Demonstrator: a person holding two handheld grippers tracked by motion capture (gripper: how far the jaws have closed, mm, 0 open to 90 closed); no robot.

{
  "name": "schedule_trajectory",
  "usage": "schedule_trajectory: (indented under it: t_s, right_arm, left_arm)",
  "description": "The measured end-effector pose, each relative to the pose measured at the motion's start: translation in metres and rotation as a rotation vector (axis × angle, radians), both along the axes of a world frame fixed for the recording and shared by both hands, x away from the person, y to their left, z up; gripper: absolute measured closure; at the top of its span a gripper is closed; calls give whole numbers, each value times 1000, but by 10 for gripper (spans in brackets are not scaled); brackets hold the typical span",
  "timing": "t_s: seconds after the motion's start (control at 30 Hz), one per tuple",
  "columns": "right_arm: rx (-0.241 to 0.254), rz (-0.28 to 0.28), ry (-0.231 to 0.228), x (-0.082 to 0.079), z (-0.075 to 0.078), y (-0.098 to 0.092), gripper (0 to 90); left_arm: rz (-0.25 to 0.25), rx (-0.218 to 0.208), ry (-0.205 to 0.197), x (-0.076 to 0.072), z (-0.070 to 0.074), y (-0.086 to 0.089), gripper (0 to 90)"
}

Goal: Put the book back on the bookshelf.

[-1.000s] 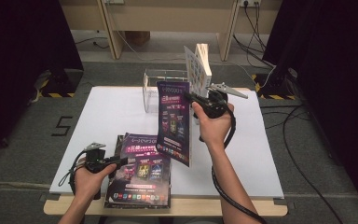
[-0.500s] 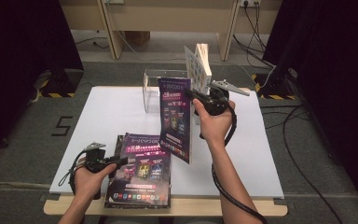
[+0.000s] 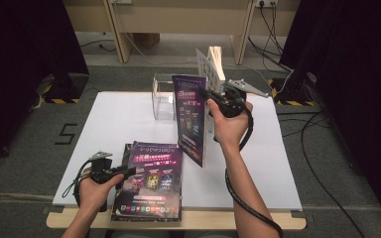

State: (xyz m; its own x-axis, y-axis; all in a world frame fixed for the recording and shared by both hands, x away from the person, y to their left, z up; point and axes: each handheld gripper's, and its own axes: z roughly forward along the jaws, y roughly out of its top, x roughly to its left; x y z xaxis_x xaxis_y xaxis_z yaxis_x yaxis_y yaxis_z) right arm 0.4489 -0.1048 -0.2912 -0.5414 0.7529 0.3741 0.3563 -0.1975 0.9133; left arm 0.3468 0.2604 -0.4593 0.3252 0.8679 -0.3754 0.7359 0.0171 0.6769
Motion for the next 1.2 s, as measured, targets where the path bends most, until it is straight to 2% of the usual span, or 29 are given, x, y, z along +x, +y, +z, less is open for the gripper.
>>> schedule_trajectory:
  t_s: [0.2,0.6,1.2]
  right_arm:
    - [-19,-18,-18,4,3,3,833]
    - [-17,-37,-24,11,4,6,833]
    - [-41,-81,-75,29,10,21,833]
  left_arm:
    - [2,-7,1,0,-1,0,549]
    - [1,-2,4,1,-1,1,549]
    - [11,-10,1,2,-2,4,549]
